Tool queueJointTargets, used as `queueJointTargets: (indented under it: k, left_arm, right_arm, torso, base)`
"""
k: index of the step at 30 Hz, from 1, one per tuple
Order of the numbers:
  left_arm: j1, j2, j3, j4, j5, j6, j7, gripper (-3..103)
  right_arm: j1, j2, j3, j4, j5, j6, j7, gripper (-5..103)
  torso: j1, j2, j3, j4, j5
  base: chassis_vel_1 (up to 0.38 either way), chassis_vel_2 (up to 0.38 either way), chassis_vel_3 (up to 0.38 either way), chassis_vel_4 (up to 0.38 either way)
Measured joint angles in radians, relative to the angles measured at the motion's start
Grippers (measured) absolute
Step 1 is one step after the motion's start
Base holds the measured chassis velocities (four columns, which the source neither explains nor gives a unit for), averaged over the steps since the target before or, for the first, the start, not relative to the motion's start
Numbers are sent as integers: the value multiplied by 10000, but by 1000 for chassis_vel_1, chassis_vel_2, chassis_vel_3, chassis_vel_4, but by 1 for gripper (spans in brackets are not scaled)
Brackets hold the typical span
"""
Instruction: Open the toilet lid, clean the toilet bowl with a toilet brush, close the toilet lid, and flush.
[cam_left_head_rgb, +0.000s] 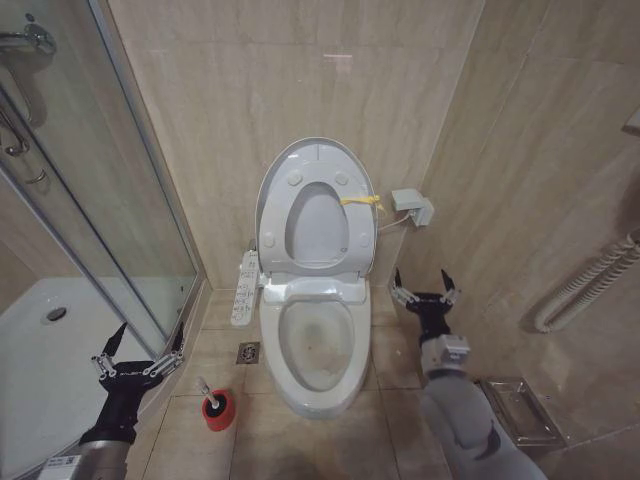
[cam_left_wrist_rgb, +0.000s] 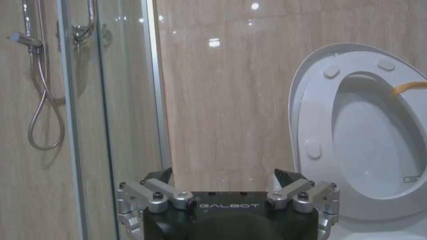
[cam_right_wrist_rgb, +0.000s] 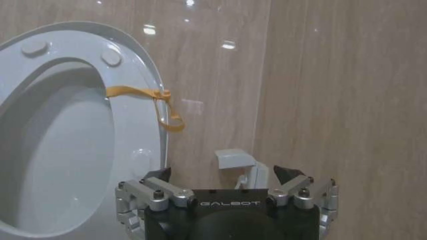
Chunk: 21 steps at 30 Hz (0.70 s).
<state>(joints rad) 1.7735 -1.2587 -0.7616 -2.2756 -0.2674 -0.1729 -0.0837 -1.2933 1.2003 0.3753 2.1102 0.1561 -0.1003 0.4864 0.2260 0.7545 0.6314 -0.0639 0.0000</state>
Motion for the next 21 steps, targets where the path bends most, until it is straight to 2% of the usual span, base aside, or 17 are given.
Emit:
queueJointTargets:
  k: [9, 16, 21]
  left_arm:
    - [0, 0, 0, 0, 0, 0, 0, 100]
    - [0, 0, 0, 0, 0, 0, 1, 100]
    - [0, 0, 1, 0, 0, 0, 0, 100]
  right_arm:
    - [-1288, 410, 374, 679, -644, 93, 87, 100]
    - [-2382, 1154, 705, 1394, -1184, 163, -61, 100]
    - [-2803, 1417, 955, 1511, -1513, 377, -78, 100]
  torso:
    - [0, -1, 0, -2, 0]
    - [0, -1, 0, -2, -1]
    - [1, -1, 0, -3, 0]
  base:
    - [0, 0, 0, 0]
    - [0, 0, 0, 0]
    - [0, 0, 0, 0]
